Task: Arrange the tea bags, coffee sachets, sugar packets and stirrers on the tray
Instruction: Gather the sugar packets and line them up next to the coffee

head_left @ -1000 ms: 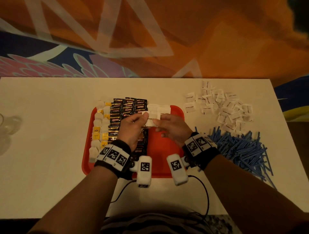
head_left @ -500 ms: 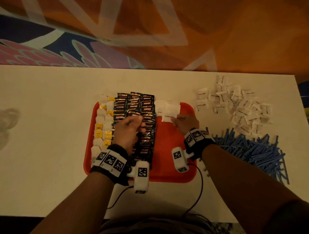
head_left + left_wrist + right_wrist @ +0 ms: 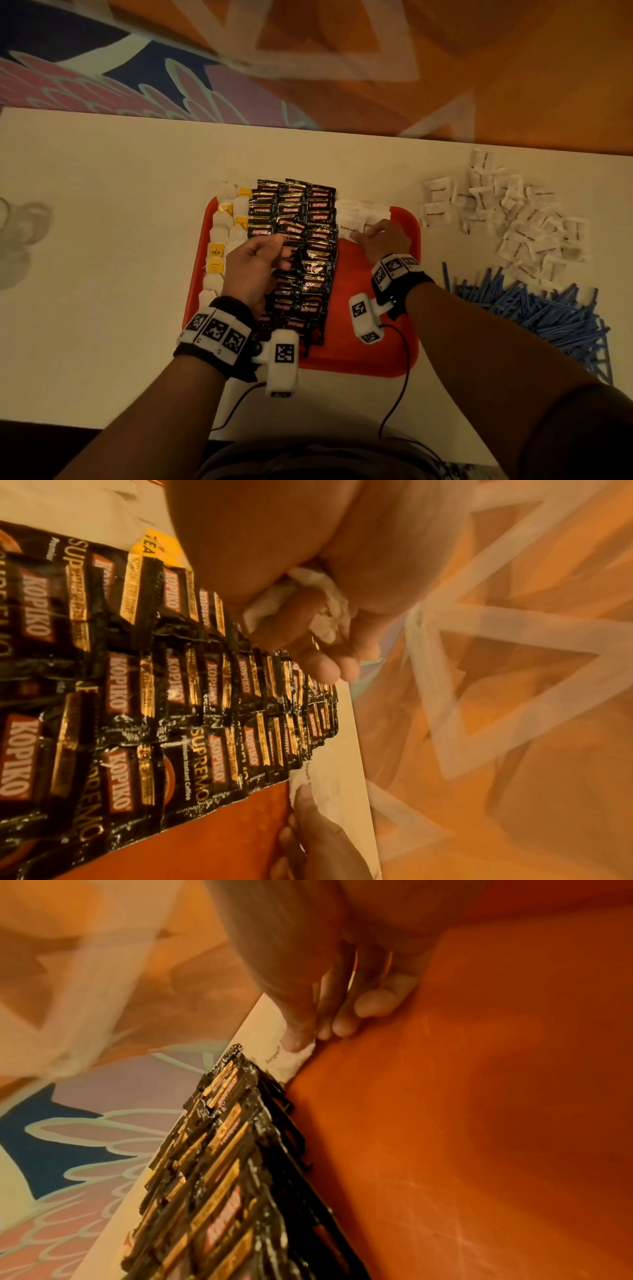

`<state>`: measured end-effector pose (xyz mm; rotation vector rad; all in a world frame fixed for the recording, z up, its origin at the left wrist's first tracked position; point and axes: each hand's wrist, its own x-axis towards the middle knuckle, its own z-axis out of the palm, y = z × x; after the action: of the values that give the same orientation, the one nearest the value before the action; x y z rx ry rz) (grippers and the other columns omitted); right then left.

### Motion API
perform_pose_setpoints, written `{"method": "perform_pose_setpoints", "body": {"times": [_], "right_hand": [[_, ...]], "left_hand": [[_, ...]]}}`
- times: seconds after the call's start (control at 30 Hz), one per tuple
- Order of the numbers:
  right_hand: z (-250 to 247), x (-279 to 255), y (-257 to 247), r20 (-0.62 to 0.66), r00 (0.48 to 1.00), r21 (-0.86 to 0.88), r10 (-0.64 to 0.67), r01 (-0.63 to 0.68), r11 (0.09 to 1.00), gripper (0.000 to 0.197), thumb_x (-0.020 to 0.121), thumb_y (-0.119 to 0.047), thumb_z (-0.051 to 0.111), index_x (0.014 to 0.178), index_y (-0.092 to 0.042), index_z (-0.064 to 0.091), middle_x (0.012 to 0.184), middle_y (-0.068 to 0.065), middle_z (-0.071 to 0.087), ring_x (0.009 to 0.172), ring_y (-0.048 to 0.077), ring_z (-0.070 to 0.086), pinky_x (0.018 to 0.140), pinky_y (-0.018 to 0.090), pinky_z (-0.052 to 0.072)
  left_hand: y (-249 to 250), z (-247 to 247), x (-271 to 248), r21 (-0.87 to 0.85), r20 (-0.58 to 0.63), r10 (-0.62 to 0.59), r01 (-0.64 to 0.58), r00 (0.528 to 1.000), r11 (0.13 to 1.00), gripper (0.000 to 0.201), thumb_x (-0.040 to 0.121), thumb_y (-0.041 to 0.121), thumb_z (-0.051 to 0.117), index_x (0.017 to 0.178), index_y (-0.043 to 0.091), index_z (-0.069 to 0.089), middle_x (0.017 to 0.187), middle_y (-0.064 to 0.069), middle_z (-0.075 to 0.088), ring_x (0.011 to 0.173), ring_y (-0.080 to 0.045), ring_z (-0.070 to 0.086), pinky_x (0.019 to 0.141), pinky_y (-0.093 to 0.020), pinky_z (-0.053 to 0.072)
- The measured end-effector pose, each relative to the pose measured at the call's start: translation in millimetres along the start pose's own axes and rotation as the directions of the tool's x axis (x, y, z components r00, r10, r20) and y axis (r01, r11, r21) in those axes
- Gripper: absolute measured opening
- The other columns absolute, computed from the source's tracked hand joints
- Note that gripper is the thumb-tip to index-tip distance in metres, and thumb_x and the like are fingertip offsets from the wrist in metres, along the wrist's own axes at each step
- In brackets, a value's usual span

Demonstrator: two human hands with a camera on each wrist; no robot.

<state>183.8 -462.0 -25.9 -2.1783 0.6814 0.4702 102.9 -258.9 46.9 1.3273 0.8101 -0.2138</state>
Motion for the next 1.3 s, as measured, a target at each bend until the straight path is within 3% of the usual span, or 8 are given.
{"method": "perform_pose_setpoints", "body": {"times": [0.13,0.27,0.37,0.6,0.83,0.97,1.1,1.3], "right_hand": [[-6,-2,6,-0.010,1.000,0.010,0.004,-0.004,1.000,0.027,0.084,-0.035,0.074,0.096,-0.014,0.063,0.090,-0.006,0.056,0.082,0.009,0.051,0.055,0.015,0.033],[-14,-6,14,0.033,0.998,-0.020,-0.060,0.060,0.998,0.017,0.086,-0.037,0.068,0.091,-0.021,0.064,0.098,-0.003,0.068,0.086,0.013,0.061,0.075,0.025,0.045],[-23,-21,13,0.124,0.981,0.092,-0.151,0.141,0.986,0.008,0.084,-0.030,0.071,0.081,-0.027,0.064,0.090,-0.002,0.072,0.079,0.011,0.067,0.071,0.028,0.052],[-53,-81,-18,0.388,0.784,0.295,-0.485,0.393,0.871,0.009,0.086,-0.021,0.073,0.090,-0.013,0.074,0.082,-0.006,0.071,0.069,-0.004,0.064,0.064,0.014,0.049],[-66,-110,-27,0.482,0.744,0.223,-0.463,0.407,0.886,0.004,0.077,-0.029,0.080,0.077,-0.026,0.078,0.078,-0.006,0.074,0.083,0.009,0.068,0.085,0.032,0.054],[-79,-117,-27,0.451,0.783,0.228,-0.429,0.363,0.903,0.016,0.081,-0.012,0.075,0.071,-0.024,0.073,0.070,-0.011,0.068,0.066,-0.006,0.060,0.066,0.015,0.044],[-92,-121,-24,0.404,0.828,0.271,-0.389,0.298,0.915,0.017,0.085,-0.010,0.070,0.071,-0.020,0.070,0.072,-0.003,0.066,0.060,0.004,0.057,0.056,0.022,0.043],[-105,-122,-23,0.308,0.873,0.288,-0.378,0.293,0.912,0.018,0.086,-0.008,0.067,0.071,-0.019,0.067,0.081,0.003,0.065,0.072,0.015,0.059,0.053,0.025,0.046]], "left_hand": [[-4,-1,2,0.013,0.016,-0.032,0.032,0.999,0.999,0.022,0.100,0.028,0.059,0.104,0.009,0.068,0.074,0.002,0.065,0.059,-0.009,0.056,0.037,-0.017,0.035],[-2,6,-1,-0.029,0.085,-0.092,0.094,0.992,0.995,0.039,0.103,0.044,0.045,0.101,0.010,0.065,0.069,0.000,0.058,0.054,-0.010,0.052,0.036,-0.019,0.029],[3,15,-4,-0.096,0.145,-0.152,0.167,0.978,0.981,0.057,0.102,0.057,0.033,0.101,0.008,0.062,0.063,-0.003,0.055,0.048,-0.013,0.049,0.034,-0.017,0.025],[18,43,-30,-0.104,0.246,-0.166,0.196,0.955,0.975,0.068,0.096,0.069,0.023,0.104,0.009,0.053,0.069,-0.006,0.052,0.047,-0.018,0.051,0.032,-0.014,0.022],[22,57,-49,-0.017,0.341,-0.155,0.171,0.927,0.985,0.068,0.094,0.070,0.026,0.102,0.009,0.054,0.067,-0.007,0.054,0.042,-0.015,0.046,0.033,-0.021,0.037],[22,61,-60,0.015,0.435,-0.164,0.175,0.885,0.984,0.057,0.092,0.061,0.044,0.113,0.010,0.057,0.078,-0.006,0.059,0.053,-0.013,0.057,0.041,-0.025,0.049],[22,60,-68,-0.055,0.466,-0.146,0.193,0.872,0.980,0.043,0.088,0.040,0.062,0.117,0.008,0.063,0.094,-0.007,0.068,0.076,-0.015,0.069,0.059,-0.028,0.059],[23,57,-72,-0.178,0.480,-0.172,0.287,0.860,0.941,0.035,0.091,-0.003,0.039,0.113,0.001,0.066,0.104,-0.019,0.070,0.092,-0.031,0.069,0.072,-0.039,0.062]]}}
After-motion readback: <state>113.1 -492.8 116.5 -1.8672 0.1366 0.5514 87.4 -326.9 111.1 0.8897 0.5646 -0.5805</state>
